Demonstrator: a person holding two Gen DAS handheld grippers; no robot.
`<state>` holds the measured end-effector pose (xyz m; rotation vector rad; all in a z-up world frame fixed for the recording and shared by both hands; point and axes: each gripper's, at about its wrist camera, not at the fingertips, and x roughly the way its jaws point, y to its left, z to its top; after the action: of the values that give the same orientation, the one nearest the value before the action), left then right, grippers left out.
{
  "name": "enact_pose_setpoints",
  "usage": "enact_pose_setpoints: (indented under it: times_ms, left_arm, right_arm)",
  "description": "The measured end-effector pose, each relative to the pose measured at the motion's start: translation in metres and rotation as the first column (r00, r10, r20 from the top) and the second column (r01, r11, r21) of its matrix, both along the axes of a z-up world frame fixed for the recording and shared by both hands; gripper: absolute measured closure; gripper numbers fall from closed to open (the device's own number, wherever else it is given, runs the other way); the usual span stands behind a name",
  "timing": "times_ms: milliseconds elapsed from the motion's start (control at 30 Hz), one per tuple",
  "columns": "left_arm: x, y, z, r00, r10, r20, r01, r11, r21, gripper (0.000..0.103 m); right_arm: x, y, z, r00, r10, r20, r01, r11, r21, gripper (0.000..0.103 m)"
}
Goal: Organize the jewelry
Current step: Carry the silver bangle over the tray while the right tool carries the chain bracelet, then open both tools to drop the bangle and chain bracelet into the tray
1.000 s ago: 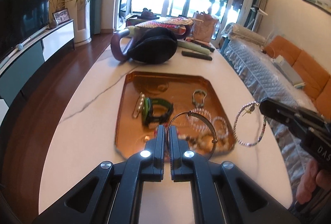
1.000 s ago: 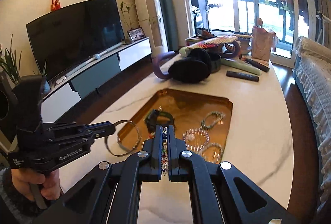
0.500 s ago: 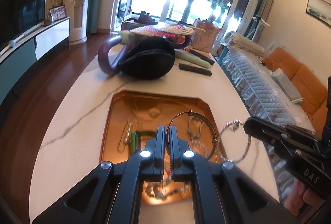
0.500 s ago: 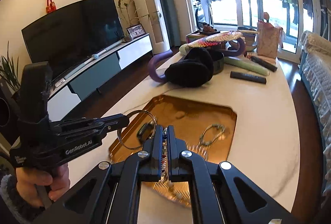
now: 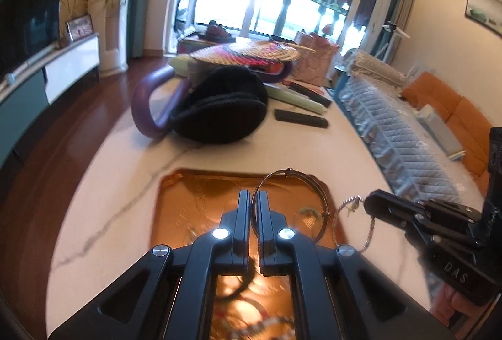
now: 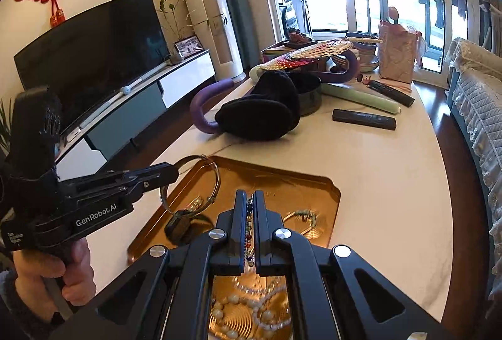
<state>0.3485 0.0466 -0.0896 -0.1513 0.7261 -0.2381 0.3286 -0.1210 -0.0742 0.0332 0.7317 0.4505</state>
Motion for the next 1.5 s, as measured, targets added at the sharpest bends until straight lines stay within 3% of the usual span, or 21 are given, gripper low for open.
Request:
enact_pose_setpoints:
  times_ms: [200, 467, 733, 767, 800, 833, 867, 900, 1100, 1200, 1267, 1333, 1500]
  left_arm:
    - [0.028, 0.004, -0.018, 1.0, 0.012, -0.029, -0.011, 0.999, 0.037, 0.099]
    - [0.061, 0.022, -0.077, 0.979, 0.068, -0.191, -0.051, 0.994, 0.093, 0.099]
    - [0.051, 0.021, -0.085, 0.976, 0.047, -0.21, -0.028, 0.995, 0.095, 0.098]
    - [0.049, 0.02, -0.086, 0.975, 0.042, -0.218, -0.023, 0.996, 0.092, 0.095]
    - [0.046, 0.02, -0.084, 0.974, 0.05, -0.222, -0.03, 0.995, 0.095, 0.088]
    - [0.043, 0.021, -0.081, 0.972, 0.059, -0.226, -0.037, 0.994, 0.1, 0.081]
    - [0.038, 0.022, -0.078, 0.971, 0.066, -0.228, -0.044, 0.994, 0.101, 0.061]
    - [0.032, 0.022, -0.073, 0.973, 0.067, -0.22, -0.047, 0.994, 0.097, 0.044]
    - [-0.029, 0.014, -0.02, 0.992, 0.027, -0.125, -0.013, 0.994, 0.112, 0.031]
    - [-0.07, 0.008, 0.015, 0.997, 0.04, -0.059, -0.033, 0.991, 0.127, 0.024]
    - [-0.096, 0.006, 0.037, 0.998, 0.045, -0.051, -0.04, 0.995, 0.096, 0.021]
    - [-0.121, 0.004, 0.055, 0.996, 0.079, -0.042, -0.076, 0.995, 0.07, 0.019]
    - [-0.197, 0.002, 0.089, 0.98, 0.177, 0.09, -0.185, 0.979, 0.089, 0.006]
  right_arm:
    - [0.025, 0.018, -0.014, 1.0, 0.021, -0.006, -0.021, 0.999, -0.042, 0.1]
    - [0.045, 0.02, -0.074, 0.988, 0.024, -0.149, -0.023, 1.0, 0.011, 0.1]
    - [0.039, 0.018, -0.088, 0.982, -0.018, -0.189, 0.022, 1.0, 0.02, 0.099]
    - [0.036, 0.015, -0.088, 0.98, -0.045, -0.195, 0.049, 0.999, 0.016, 0.094]
    - [0.034, 0.013, -0.087, 0.975, -0.078, -0.207, 0.079, 0.997, -0.002, 0.079]
    - [0.033, 0.01, -0.086, 0.972, -0.095, -0.215, 0.095, 0.995, -0.011, 0.065]
    - [0.029, 0.008, -0.083, 0.972, -0.107, -0.209, 0.106, 0.994, -0.015, 0.039]
    - [0.023, 0.006, -0.077, 0.976, -0.118, -0.183, 0.115, 0.993, -0.024, 0.034]
    - [-0.011, -0.001, -0.046, 0.973, -0.198, -0.122, 0.185, 0.976, -0.115, 0.034]
    - [-0.038, -0.003, -0.028, 0.969, -0.211, -0.126, 0.199, 0.975, -0.102, 0.034]
    - [-0.058, -0.002, -0.016, 0.97, -0.209, -0.123, 0.2, 0.976, -0.086, 0.034]
    - [-0.083, 0.002, 0.001, 0.977, -0.19, -0.1, 0.185, 0.981, -0.055, 0.034]
    - [-0.141, 0.011, 0.048, 0.972, -0.236, -0.017, 0.235, 0.971, -0.031, 0.027]
